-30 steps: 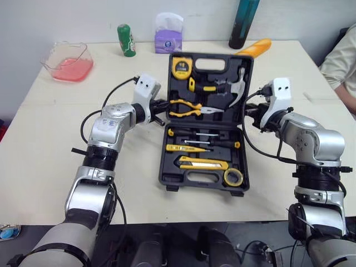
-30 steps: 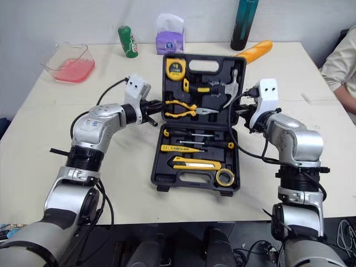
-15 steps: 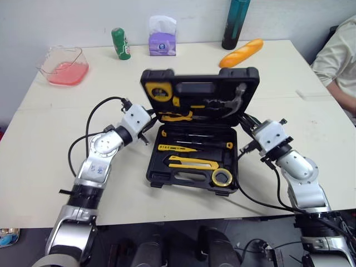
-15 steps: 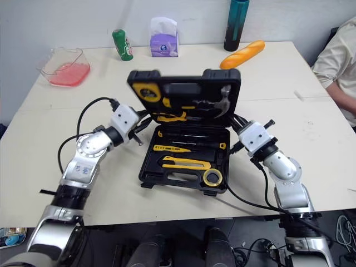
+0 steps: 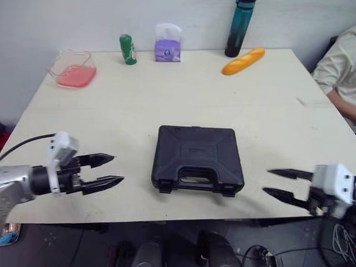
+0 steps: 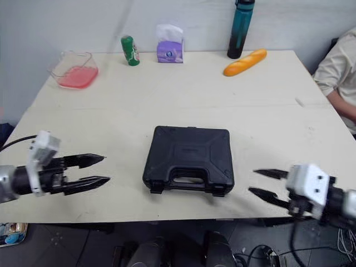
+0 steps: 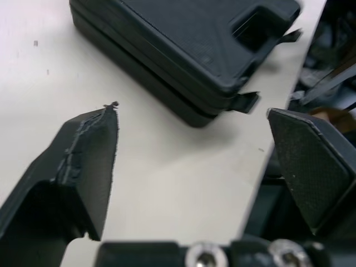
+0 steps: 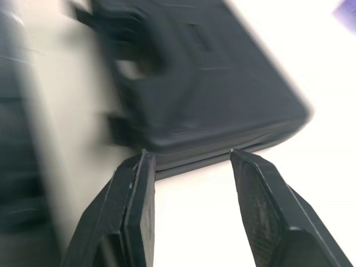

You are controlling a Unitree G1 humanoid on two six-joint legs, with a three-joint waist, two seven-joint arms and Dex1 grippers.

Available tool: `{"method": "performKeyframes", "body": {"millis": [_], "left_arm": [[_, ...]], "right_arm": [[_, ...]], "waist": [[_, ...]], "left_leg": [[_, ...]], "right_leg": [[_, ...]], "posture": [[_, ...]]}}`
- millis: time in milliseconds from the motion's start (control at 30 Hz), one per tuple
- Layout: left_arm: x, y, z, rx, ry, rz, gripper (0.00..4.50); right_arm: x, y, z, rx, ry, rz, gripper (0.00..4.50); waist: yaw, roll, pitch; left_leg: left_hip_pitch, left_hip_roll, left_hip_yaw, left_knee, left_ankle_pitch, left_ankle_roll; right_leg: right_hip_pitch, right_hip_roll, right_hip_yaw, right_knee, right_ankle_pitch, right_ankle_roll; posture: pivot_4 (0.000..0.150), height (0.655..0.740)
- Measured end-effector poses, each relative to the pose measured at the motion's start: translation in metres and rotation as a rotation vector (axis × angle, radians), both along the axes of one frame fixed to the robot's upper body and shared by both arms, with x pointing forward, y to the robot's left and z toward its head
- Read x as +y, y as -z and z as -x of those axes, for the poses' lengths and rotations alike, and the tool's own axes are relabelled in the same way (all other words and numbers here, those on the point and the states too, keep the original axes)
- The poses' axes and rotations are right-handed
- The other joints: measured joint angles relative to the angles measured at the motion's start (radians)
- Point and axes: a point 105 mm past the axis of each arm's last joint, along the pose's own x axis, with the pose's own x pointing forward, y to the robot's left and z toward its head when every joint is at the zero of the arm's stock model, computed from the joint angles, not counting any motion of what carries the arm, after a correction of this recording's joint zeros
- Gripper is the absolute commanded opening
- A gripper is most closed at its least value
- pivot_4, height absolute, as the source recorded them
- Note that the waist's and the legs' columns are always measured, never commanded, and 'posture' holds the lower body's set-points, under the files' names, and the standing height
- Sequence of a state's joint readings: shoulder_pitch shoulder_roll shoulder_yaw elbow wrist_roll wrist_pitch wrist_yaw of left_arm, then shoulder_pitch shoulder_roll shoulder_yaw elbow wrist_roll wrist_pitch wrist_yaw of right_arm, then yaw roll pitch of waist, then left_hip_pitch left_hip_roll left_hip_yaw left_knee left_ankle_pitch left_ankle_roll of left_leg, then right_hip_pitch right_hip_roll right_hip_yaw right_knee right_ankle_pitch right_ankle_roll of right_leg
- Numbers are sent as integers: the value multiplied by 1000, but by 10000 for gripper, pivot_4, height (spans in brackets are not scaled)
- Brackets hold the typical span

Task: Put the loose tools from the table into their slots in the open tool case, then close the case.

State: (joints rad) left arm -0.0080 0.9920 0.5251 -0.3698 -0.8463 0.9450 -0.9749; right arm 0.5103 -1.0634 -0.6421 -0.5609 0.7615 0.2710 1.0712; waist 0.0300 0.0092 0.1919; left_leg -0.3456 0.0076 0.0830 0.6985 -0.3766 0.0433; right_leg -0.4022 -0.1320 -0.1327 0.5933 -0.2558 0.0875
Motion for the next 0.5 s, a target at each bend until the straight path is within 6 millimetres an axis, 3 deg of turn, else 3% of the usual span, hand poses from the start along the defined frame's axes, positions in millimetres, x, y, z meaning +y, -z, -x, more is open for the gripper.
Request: {"method": "performKeyframes", "body": {"millis": [100,200,233,300,367,400,500], "left_arm": [[9,-6,-12,-10,-50,32,44690],[-1,-9,-22,-36,-26,38,44690],[-4,-8,-30,-59,-26,35,42227],[-11,-6,-47,-109,-29,27,35761],[-18,2,-72,-139,-56,-1,25718],[-21,7,-82,-147,-69,-21,21181],[-31,27,-114,-147,-88,-92,5839]], "right_arm": [[-7,1,7,105,30,-36,22238],[-6,8,10,145,32,-38,22238],[-4,13,11,157,23,-21,19805],[1,24,13,187,2,5,13579],[5,36,10,194,-10,44,2738],[8,41,8,190,-23,60,0],[17,52,3,189,-61,80,0]], "waist": [[3,0,0],[1,0,0],[1,0,0],[0,0,0],[0,-1,-1],[-1,-1,0],[-1,-3,0]], "left_leg": [[-3,0,1,0,3,-4],[-8,0,5,0,3,-4],[-7,0,7,0,3,-4],[-7,-1,9,0,4,-4],[-7,-3,11,0,5,-2],[-7,-5,12,0,5,-1],[-7,-7,13,1,7,1]], "right_leg": [[-3,0,0,0,0,0],[-9,0,1,1,0,1],[-8,1,0,2,0,1],[-9,3,1,3,1,2],[-9,7,1,4,2,4],[-9,6,1,3,3,5],[-10,3,1,1,4,7]], "posture": [[1500,7327],[1500,7327],[1500,7327],[1500,7327],[1500,7327],[1500,7327],[1500,7327]]}}
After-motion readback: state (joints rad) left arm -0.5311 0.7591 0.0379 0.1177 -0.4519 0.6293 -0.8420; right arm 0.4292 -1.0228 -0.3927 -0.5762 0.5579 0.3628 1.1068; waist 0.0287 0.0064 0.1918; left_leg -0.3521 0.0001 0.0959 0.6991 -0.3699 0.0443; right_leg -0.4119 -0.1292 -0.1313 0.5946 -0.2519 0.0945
